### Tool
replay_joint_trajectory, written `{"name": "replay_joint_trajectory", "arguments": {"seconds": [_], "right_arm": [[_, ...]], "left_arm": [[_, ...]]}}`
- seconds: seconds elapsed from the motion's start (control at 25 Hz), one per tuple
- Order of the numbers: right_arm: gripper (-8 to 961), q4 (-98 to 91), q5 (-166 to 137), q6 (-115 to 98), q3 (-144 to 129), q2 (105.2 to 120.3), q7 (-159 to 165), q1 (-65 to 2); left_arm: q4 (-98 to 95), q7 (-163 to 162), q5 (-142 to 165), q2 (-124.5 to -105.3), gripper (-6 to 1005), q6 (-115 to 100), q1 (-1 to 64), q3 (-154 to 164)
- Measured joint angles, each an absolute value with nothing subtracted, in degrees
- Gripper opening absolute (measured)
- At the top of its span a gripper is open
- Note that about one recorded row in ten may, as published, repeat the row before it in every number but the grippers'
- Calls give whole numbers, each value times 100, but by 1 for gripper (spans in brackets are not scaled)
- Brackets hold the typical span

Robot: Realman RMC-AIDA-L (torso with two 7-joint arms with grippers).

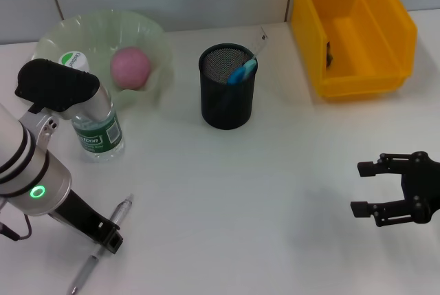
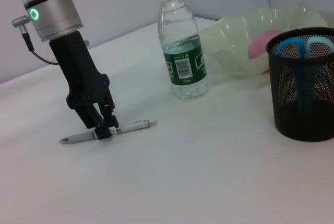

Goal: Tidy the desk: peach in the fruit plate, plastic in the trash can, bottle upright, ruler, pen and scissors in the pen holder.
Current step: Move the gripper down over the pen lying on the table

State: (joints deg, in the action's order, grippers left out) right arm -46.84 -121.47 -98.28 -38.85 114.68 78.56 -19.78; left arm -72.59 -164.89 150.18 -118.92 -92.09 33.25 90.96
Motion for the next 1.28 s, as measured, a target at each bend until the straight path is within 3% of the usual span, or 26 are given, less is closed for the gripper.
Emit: {"name": "replay_joint_trajectory", "arguments": {"seconds": [1.08,1.2,1.28], "right_arm": [[834,-4676,-12146,-9835,-3885,11470,7867,-1978],[834,-4676,-12146,-9835,-3884,11470,7867,-1978],[834,-4676,-12147,-9835,-3885,11470,7866,-1978]], "left_arm": [[-7168,-16479,15163,-11882,334,-9155,3339,9176],[-7158,-16470,15161,-11882,250,-9155,3348,9186],[-7158,-16469,15161,-11883,251,-9156,3353,9205]]}}
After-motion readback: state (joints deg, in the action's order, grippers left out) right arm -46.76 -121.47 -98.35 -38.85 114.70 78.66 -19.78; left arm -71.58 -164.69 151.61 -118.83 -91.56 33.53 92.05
